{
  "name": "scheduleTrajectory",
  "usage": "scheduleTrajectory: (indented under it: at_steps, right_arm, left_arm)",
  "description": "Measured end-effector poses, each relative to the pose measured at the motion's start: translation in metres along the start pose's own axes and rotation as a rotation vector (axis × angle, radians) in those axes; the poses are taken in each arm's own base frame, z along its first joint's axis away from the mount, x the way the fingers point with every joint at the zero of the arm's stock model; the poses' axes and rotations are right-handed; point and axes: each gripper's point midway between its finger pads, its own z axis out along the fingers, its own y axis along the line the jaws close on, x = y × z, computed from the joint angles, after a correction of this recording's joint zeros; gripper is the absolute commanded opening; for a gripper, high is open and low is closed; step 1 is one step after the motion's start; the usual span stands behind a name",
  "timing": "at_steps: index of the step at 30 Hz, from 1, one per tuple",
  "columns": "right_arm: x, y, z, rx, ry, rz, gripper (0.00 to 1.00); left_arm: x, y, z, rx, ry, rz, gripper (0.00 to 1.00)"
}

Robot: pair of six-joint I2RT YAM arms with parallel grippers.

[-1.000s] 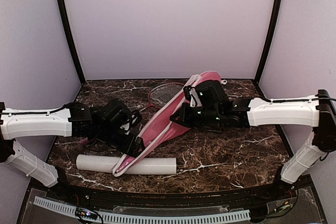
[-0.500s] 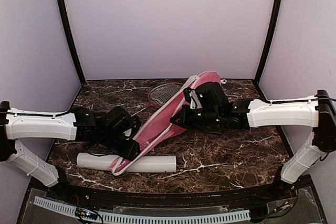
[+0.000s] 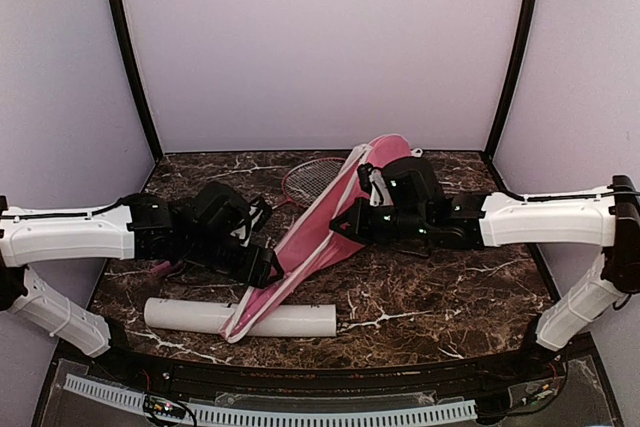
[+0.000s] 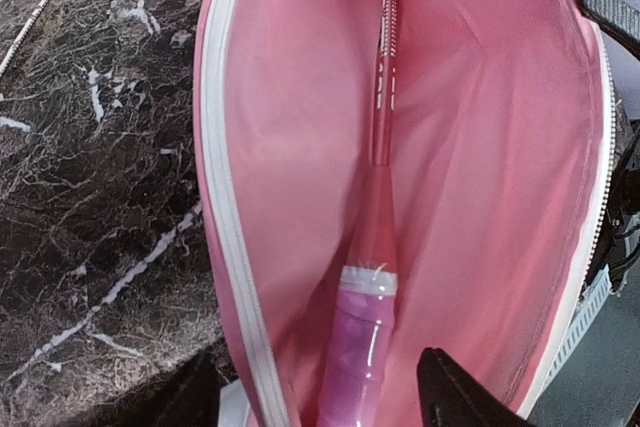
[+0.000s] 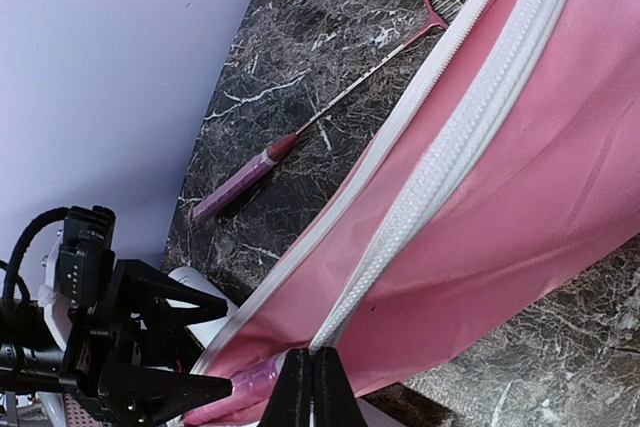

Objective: Pack up the badminton gear
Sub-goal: Adjust the racket in the racket bag, then pick up the racket from the center of the board.

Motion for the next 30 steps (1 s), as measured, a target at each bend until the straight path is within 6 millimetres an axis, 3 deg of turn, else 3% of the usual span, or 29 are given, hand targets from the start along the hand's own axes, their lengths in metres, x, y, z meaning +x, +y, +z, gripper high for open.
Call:
scheduleTrajectory:
  at_steps: [11, 15, 20, 24, 26, 27, 28, 30]
  right_arm:
    - [0.013, -0.011, -0.015, -0.024, -0.005, -0.006, 0.0]
    - [0.018, -0.018, -0.022, -0.021, -0.007, -0.002, 0.0]
    - [0.02, -0.025, -0.032, -0.017, -0.021, 0.008, 0.0]
    - [0.019, -0.028, -0.037, -0.019, -0.032, 0.014, 0.0]
    - [0.019, -0.03, -0.038, -0.021, -0.036, 0.017, 0.0]
    - [0.019, -0.03, -0.039, -0.02, -0.038, 0.018, 0.0]
    - [0.019, -0.031, -0.04, -0.021, -0.039, 0.019, 0.0]
    - [0.018, -0.033, -0.043, -0.022, -0.044, 0.023, 0.0]
  left_arm:
    - [-0.032, -0.006, 0.014, 0.077, -0.059, -0.058, 0.84]
    - [-0.051, 0.002, 0.009, 0.092, -0.098, -0.07, 0.9]
    - [-0.099, 0.048, -0.014, 0.04, -0.193, -0.092, 0.92]
    - [-0.127, 0.105, -0.03, -0.051, -0.229, -0.095, 0.88]
    - [-0.127, 0.137, -0.025, -0.112, -0.193, -0.099, 0.87]
    - [-0.125, 0.142, -0.024, -0.128, -0.18, -0.084, 0.86]
    - [-0.115, 0.166, -0.012, -0.171, -0.12, -0.103, 0.86]
    - [-0.099, 0.185, 0.001, -0.214, -0.037, -0.102, 0.86]
